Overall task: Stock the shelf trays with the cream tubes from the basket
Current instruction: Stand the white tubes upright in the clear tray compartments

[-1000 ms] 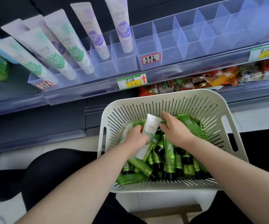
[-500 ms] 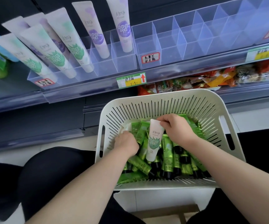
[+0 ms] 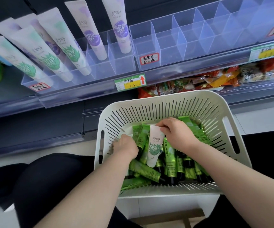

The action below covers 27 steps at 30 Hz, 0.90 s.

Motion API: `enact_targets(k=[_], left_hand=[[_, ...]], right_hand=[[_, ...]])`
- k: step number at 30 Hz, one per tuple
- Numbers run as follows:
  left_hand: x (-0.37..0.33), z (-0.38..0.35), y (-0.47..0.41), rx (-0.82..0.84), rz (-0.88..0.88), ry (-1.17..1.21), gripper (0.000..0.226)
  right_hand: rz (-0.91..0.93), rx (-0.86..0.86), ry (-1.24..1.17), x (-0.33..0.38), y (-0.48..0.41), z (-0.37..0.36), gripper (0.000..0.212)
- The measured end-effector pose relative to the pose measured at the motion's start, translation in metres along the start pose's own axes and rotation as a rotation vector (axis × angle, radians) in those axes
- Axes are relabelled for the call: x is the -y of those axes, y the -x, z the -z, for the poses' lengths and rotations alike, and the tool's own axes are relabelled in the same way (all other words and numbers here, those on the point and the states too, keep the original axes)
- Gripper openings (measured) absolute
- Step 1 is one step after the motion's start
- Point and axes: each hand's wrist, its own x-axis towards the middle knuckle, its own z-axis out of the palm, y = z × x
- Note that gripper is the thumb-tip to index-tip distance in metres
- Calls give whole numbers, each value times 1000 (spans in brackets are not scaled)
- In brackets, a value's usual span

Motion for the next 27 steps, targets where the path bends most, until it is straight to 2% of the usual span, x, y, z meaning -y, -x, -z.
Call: enact_targets(k=[3,10,14,20,23,27], left_hand=[[-4,-2,8,-33,-76,14,35],[-11,11,16,-65,-218,303,27],[-1,24,30,-209,-372,351,25],[12,65,54,-380,-480,449,18],[17,94,69,-475,-574,514,13],[25,146,86,-665,-657,582,20]], right_hand=[[5,-19,-13,1,-1,-1,21],[18,-40,12,7,1,6,20],[48,-112,43,17,8,17,19],[117,-186,127,47,20,38,21],[166,-281,168,71,20,59,22],[247,-439,181,102,15,90,22]])
